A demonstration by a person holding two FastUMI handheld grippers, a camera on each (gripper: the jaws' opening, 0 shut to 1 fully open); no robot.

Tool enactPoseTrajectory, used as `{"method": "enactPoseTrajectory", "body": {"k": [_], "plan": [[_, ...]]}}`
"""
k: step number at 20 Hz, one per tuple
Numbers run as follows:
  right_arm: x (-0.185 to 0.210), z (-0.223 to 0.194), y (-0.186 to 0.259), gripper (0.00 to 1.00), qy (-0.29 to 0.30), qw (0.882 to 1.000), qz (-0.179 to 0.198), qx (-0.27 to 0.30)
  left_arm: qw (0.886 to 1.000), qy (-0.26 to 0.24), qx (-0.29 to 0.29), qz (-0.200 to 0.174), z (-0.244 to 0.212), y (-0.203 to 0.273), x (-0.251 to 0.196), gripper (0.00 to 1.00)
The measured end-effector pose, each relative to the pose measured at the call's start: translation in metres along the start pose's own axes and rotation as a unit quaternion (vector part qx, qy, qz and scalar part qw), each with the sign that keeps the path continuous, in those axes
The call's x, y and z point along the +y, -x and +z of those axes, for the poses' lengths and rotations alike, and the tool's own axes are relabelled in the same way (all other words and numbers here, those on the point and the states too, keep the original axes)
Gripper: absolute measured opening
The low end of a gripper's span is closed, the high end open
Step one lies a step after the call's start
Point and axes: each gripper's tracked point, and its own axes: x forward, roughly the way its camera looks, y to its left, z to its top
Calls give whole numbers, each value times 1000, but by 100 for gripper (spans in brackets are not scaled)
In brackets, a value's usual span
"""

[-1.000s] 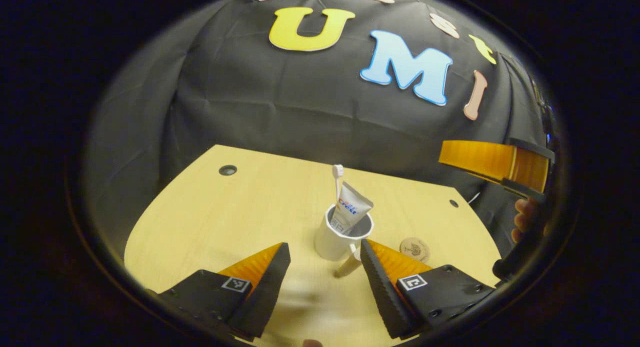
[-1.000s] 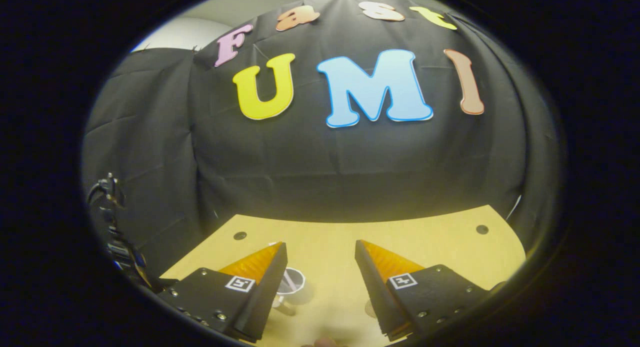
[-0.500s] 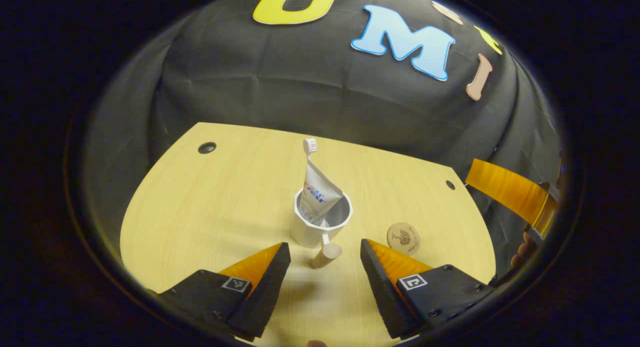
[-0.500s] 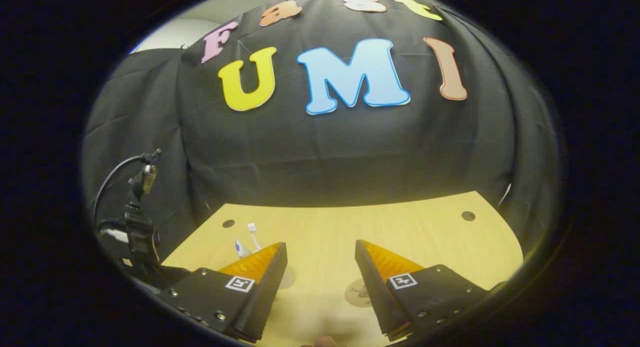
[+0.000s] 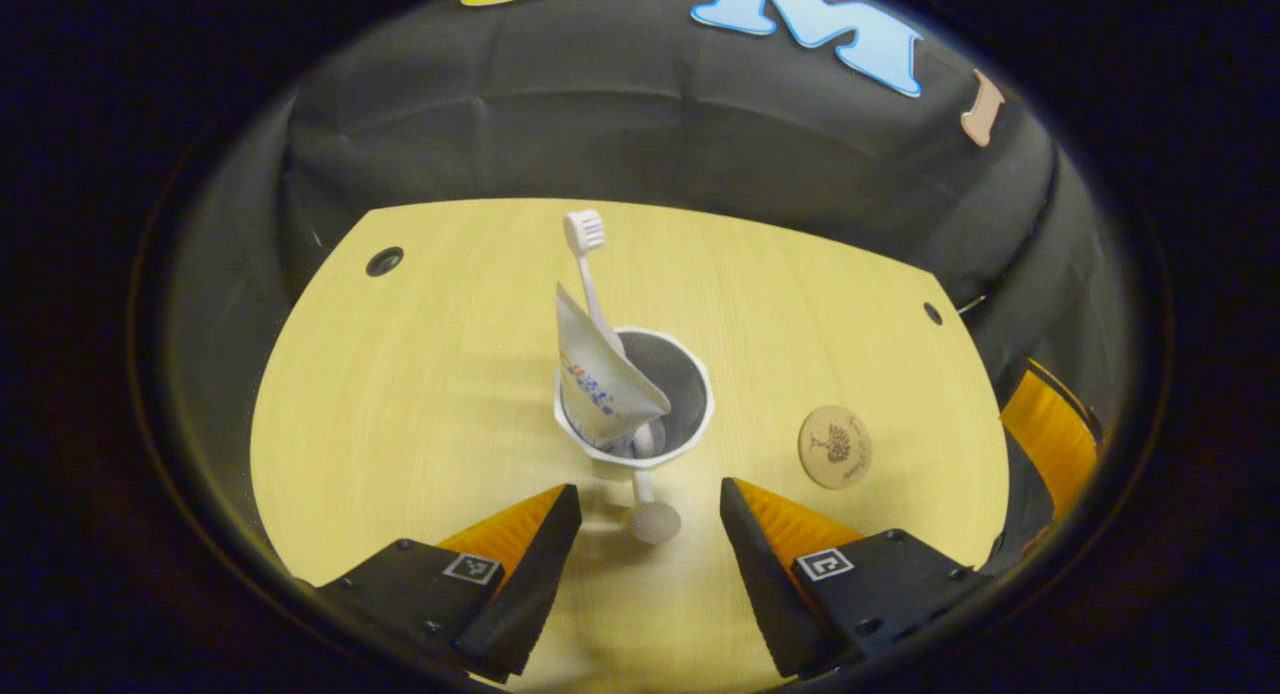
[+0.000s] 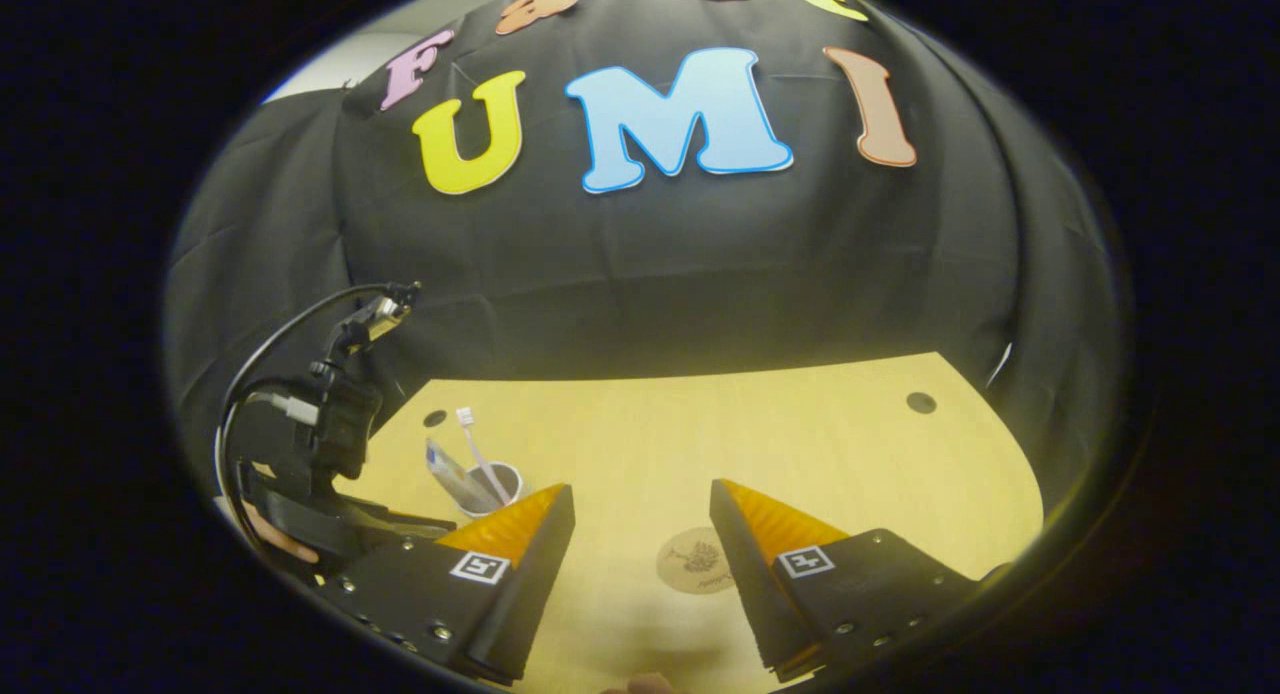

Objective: Put the toothbrush and toothpaste on the desktop into the cup, then pick up the cup and place it on the coaster on the desktop.

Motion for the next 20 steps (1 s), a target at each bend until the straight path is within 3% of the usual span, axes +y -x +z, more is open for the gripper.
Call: {"method": "enactPoseTrajectory", "body": {"k": [13,18,19,20], "plan": [[-34,-20,-3,82,-18,999,-36,26,999,-6,39,36,-2,-39,18,91],[-38,-22,-5,82,-21,998,-41,30,998,5,52,31,-8,-49,19,90],[-39,-23,-6,82,-22,998,-43,33,998,7,54,30,-9,-50,18,73],[-40,-23,-7,82,-23,998,-44,35,998,9,55,30,-10,-52,18,70]]}}
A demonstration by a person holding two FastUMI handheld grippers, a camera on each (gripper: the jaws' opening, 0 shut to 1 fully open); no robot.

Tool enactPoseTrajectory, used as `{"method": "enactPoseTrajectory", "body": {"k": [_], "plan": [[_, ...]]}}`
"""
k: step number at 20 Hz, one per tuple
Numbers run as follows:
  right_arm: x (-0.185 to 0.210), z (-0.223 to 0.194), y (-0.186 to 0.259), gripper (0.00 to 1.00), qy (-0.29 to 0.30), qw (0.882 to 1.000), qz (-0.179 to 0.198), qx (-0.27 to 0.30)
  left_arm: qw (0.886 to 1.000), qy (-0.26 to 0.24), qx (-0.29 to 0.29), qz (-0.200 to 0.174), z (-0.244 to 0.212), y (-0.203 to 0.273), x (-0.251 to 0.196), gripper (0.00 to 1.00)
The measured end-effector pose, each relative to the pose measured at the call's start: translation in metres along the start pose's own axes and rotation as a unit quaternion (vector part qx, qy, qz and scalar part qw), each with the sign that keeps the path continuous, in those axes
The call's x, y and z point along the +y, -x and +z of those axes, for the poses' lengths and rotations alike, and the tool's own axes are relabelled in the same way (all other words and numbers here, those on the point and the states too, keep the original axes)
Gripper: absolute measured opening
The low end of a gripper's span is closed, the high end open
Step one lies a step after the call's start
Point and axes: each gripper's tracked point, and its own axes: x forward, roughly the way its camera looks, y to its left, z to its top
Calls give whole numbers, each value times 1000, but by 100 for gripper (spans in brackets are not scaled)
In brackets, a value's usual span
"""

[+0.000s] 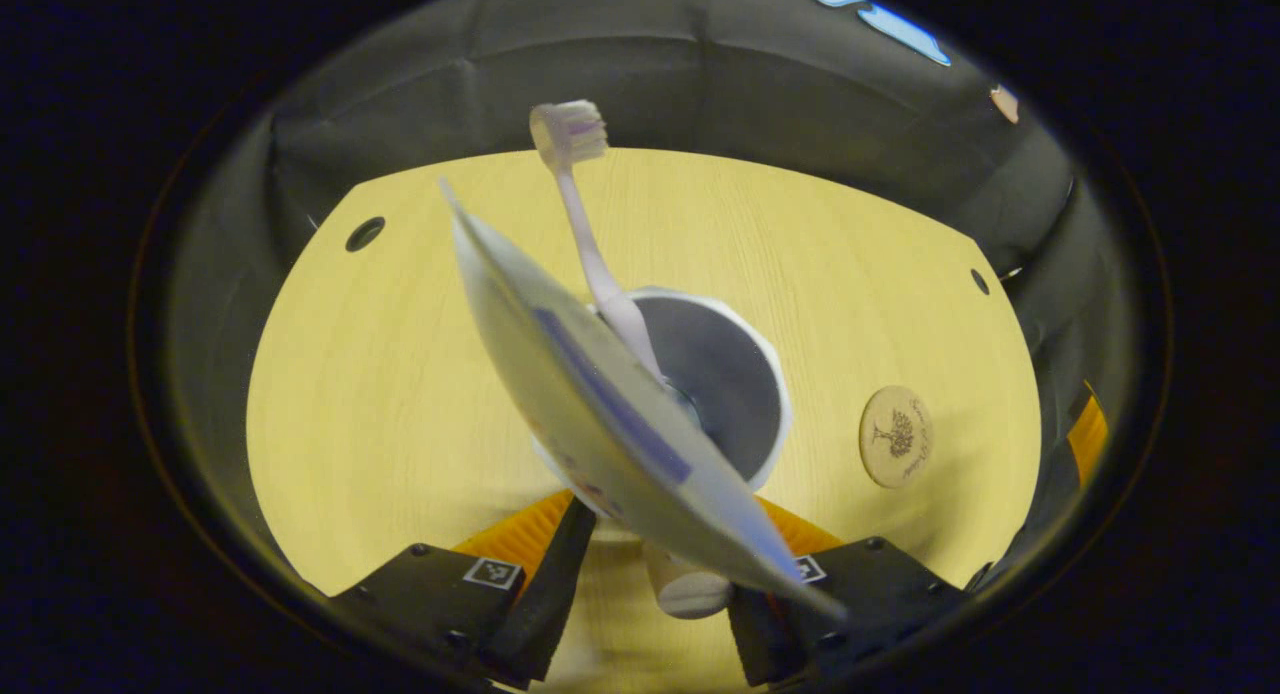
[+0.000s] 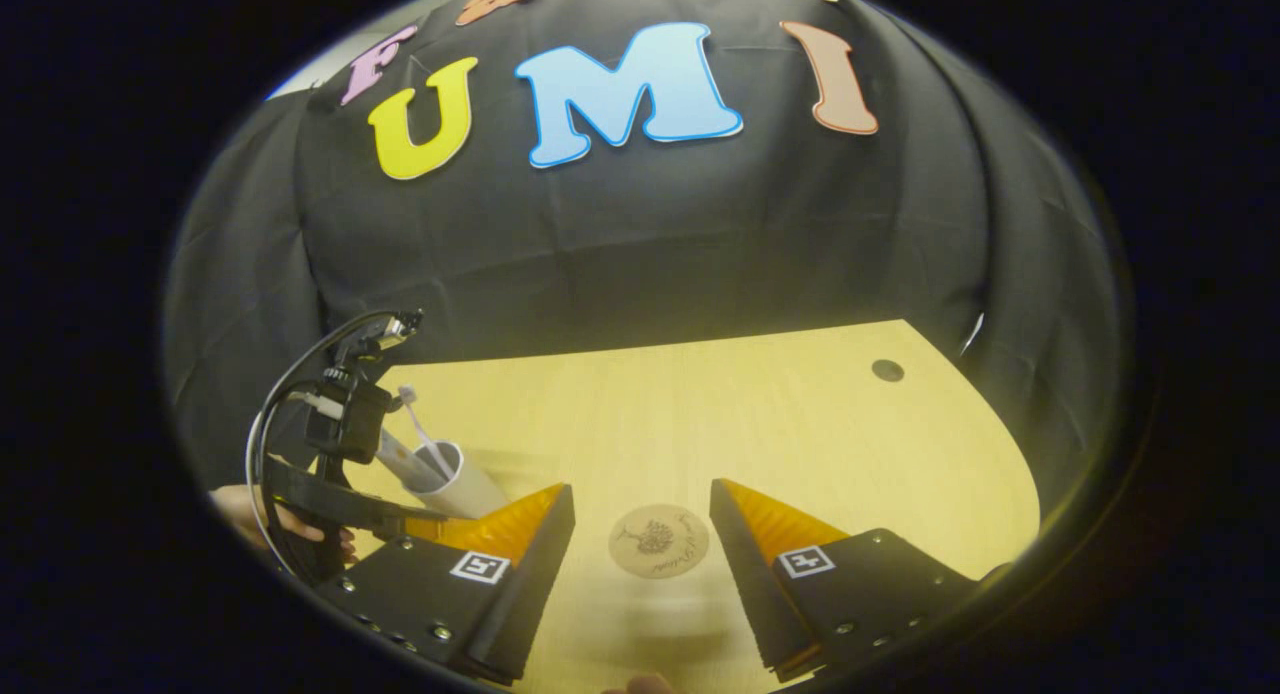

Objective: Put the toothbrush and toothpaste on the desktop into the cup, then pick up the cup and place it on the coaster on the desktop.

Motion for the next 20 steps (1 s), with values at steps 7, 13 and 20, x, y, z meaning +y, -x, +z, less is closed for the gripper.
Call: {"method": "enactPoseTrajectory", "body": {"k": [7,13,20], "plan": [[1,-4,-1,81,-2,1000,-1,6,1000,-5,0,2,3,0,2,42],[3,-7,0,82,-3,1000,0,10,1000,-21,7,15,-1,-5,6,42],[2,-5,1,80,-3,1000,-4,5,1000,-14,-15,7,3,1,2,37]]}}
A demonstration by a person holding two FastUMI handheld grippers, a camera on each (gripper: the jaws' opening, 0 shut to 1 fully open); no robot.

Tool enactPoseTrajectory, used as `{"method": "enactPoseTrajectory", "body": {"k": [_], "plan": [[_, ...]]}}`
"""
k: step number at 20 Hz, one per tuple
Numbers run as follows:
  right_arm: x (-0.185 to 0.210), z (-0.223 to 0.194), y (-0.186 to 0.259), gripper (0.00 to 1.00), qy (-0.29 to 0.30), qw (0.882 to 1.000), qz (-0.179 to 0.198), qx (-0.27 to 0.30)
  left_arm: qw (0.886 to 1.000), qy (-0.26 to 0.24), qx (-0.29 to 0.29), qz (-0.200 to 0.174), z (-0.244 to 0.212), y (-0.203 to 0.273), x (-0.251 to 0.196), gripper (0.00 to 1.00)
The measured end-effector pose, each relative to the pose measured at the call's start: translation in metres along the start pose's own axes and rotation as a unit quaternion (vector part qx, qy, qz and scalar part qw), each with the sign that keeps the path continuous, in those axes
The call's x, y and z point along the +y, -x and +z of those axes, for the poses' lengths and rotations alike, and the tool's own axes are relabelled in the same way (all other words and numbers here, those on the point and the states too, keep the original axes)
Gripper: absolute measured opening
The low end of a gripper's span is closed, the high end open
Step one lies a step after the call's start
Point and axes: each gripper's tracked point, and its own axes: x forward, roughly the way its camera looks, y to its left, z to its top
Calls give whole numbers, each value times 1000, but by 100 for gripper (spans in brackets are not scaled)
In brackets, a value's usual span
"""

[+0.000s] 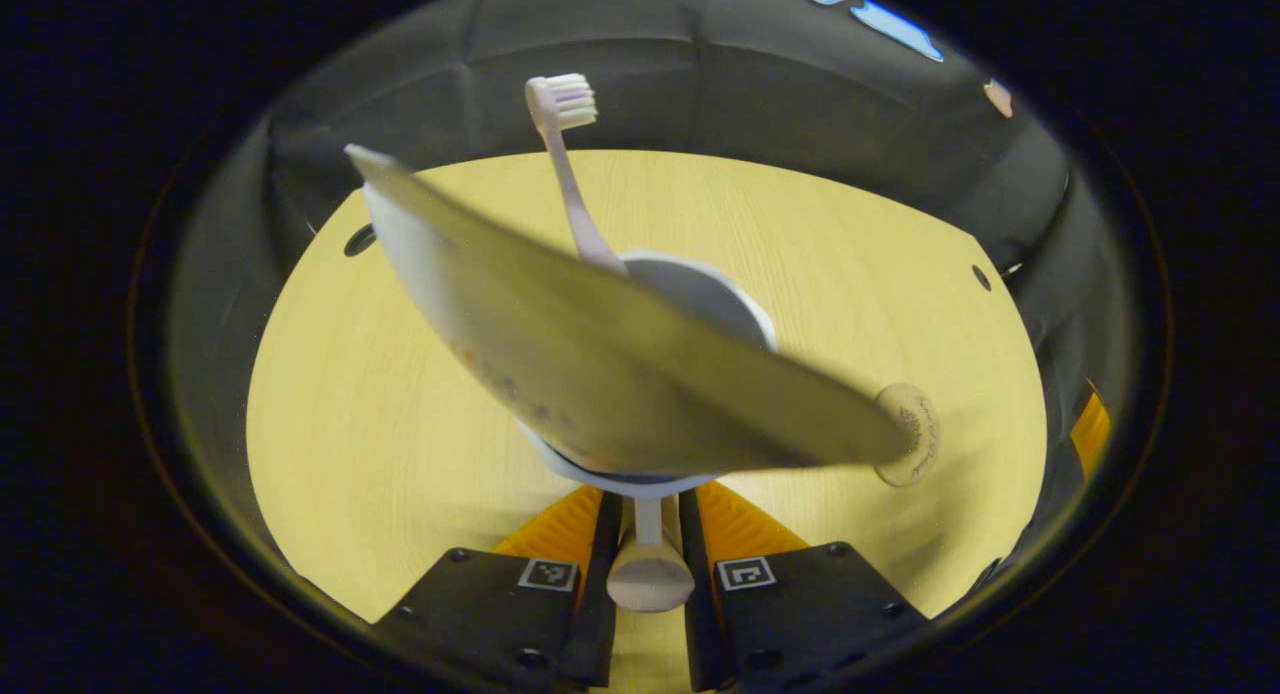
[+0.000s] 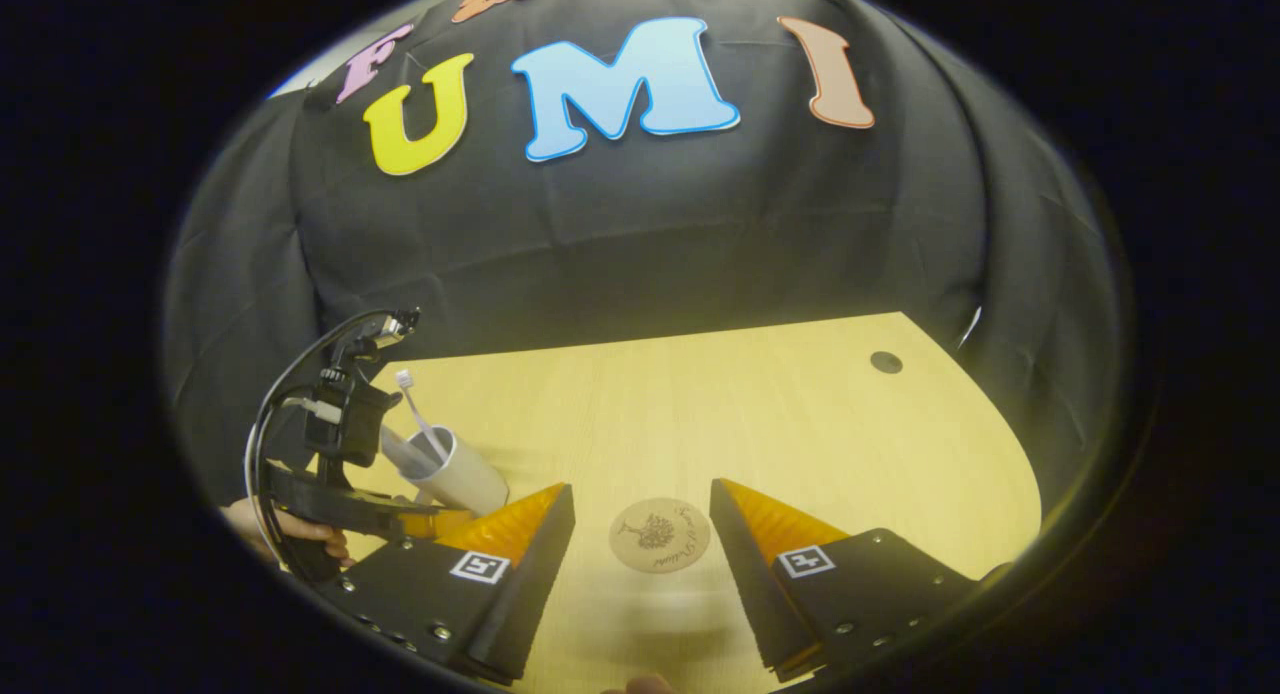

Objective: Put the toothbrush and toothpaste on the desktop into the cup, then pick up the cup and place it on the coaster on the desktop.

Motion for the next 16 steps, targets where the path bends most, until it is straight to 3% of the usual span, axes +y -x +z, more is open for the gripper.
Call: {"method": "enactPoseTrajectory", "body": {"k": [5,6,8,16], "plan": [[0,3,4,82,0,1000,-2,-7,1000,-21,-10,-12,5,11,-21,36],[-1,4,7,81,0,1000,-2,-9,999,-26,-10,-19,5,14,-30,31],[-6,5,12,81,1,1000,-7,-13,999,-36,-10,-30,5,16,-48,36],[-54,5,32,82,-11,999,-41,-24,994,-79,-5,-75,-3,0,-134,36]]}}
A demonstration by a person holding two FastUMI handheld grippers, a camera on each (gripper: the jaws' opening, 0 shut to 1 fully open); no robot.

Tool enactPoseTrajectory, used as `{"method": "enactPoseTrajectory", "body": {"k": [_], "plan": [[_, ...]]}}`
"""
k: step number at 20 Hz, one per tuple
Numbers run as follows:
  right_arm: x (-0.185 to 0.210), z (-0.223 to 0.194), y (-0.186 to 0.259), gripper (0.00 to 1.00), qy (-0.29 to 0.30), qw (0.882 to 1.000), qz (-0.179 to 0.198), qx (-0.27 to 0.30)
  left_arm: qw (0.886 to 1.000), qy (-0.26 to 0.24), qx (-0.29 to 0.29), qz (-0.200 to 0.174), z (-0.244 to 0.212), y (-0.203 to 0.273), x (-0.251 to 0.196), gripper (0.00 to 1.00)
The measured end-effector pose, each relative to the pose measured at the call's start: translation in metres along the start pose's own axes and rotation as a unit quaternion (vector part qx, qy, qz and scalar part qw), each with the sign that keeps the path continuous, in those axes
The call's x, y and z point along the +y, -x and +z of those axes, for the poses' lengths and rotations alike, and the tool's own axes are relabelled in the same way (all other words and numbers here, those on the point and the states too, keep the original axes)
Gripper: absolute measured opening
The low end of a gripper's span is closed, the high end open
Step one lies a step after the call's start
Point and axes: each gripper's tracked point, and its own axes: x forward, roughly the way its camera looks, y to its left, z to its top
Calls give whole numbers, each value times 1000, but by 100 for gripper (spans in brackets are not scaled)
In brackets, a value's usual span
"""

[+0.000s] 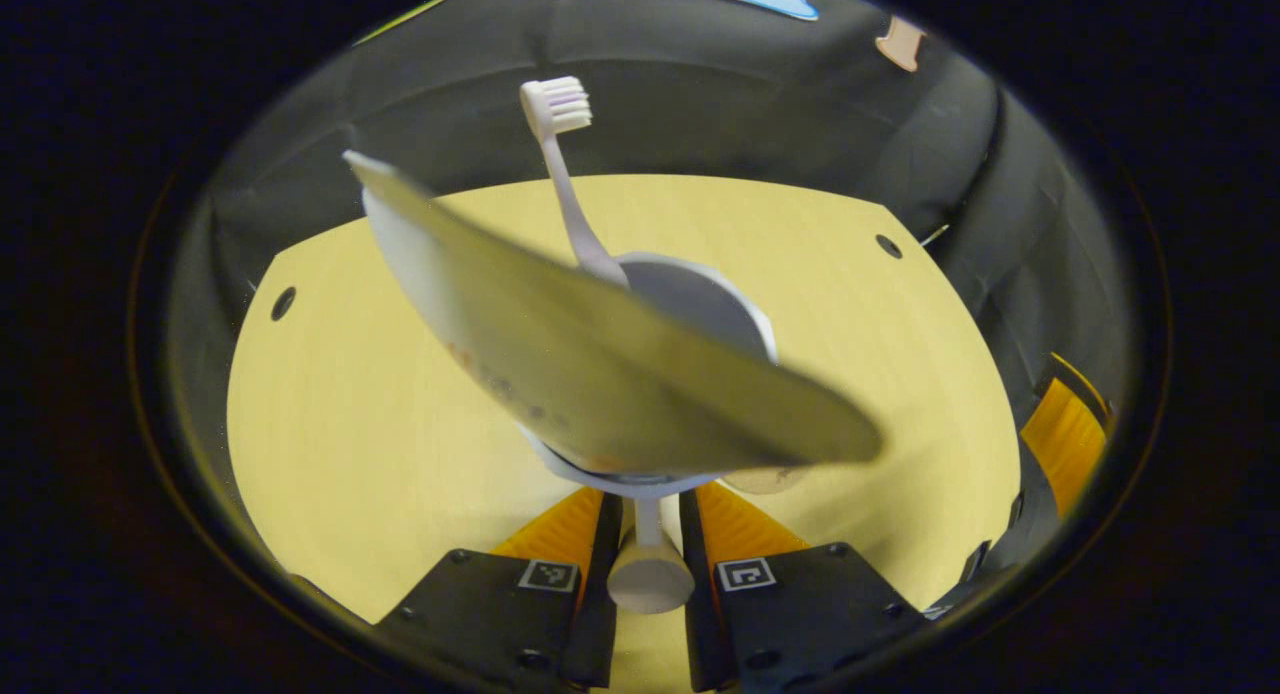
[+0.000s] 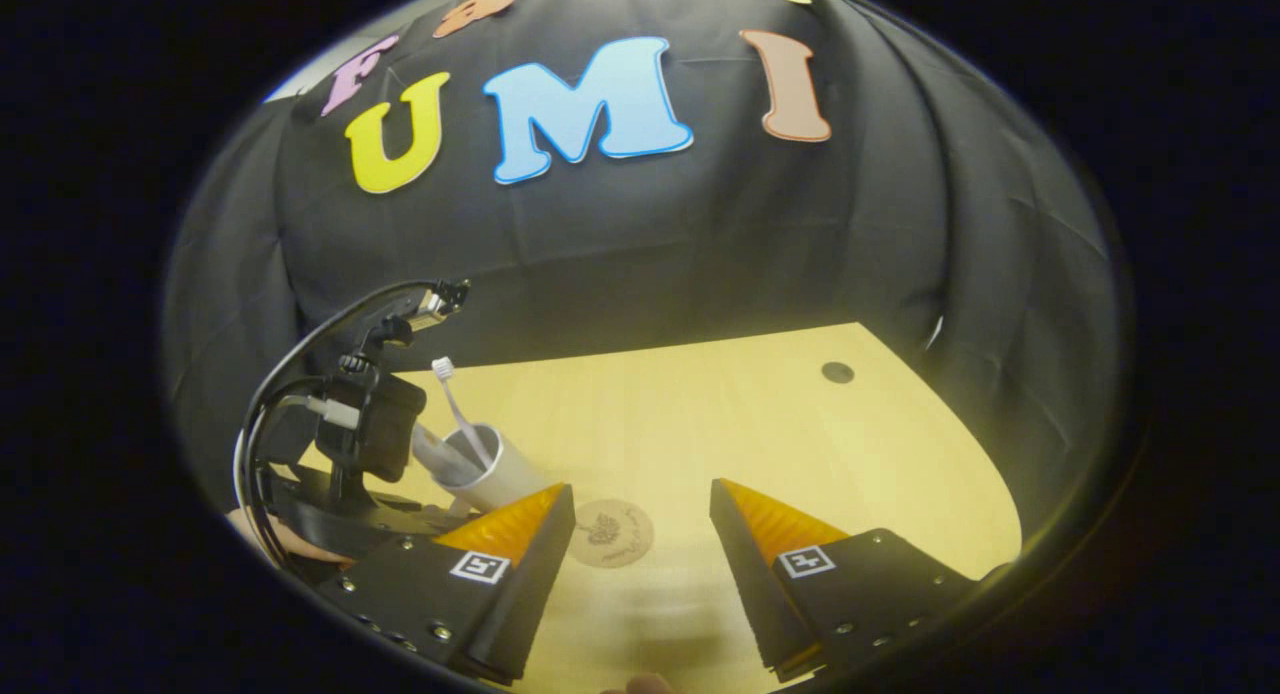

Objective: Put the toothbrush and toothpaste on the desktop into the cup, then pick up the cup and place it on the coaster on the desktop.

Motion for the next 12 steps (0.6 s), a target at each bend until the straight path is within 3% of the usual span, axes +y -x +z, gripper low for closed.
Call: {"method": "enactPoseTrajectory", "body": {"k": [7,12], "plan": [[-53,-8,13,82,-26,999,-35,6,999,-24,12,-19,2,-18,-61,36],[-78,-14,22,82,-40,998,-53,11,999,-25,33,-16,-4,-30,-73,36]]}}
